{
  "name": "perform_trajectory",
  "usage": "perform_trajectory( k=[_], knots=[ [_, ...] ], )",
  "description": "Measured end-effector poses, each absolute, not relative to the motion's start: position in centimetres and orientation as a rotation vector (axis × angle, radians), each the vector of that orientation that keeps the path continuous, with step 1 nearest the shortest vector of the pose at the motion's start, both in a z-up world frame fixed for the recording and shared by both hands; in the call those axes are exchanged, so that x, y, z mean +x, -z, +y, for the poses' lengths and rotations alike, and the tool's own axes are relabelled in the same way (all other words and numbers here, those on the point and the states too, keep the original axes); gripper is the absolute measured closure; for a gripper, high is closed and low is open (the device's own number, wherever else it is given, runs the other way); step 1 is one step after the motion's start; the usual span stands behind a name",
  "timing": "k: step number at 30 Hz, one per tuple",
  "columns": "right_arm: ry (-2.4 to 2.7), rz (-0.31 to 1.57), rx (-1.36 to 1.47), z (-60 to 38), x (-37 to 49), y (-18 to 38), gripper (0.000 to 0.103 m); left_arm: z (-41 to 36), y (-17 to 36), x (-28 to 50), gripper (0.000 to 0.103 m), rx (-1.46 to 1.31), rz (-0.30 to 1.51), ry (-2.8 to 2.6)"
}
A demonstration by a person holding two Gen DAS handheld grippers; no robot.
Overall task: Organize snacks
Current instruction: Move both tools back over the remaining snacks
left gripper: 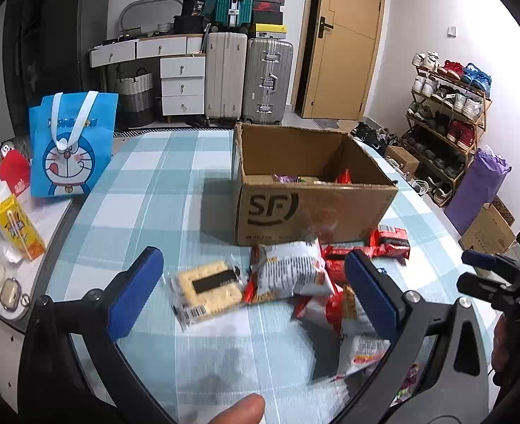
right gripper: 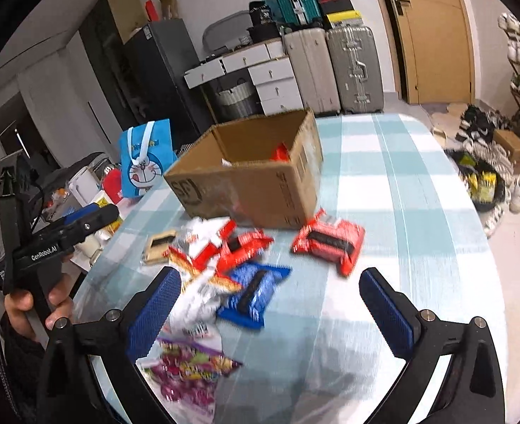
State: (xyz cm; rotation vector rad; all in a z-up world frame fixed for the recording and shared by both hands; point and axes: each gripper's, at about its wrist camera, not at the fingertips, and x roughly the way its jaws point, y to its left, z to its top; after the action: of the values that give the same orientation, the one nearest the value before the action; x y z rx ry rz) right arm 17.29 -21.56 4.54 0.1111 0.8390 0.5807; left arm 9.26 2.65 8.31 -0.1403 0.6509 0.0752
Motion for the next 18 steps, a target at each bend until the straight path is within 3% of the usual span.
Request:
perform_trajectory(
  k=[18],
  knots=[
    [-0.682, 0.979, 0.045, -20.0, 12.8, -0.6, 0.0, 1.2, -6.1, 5.9, 0.001, -0.138, 0.716, -0.02]
  ],
)
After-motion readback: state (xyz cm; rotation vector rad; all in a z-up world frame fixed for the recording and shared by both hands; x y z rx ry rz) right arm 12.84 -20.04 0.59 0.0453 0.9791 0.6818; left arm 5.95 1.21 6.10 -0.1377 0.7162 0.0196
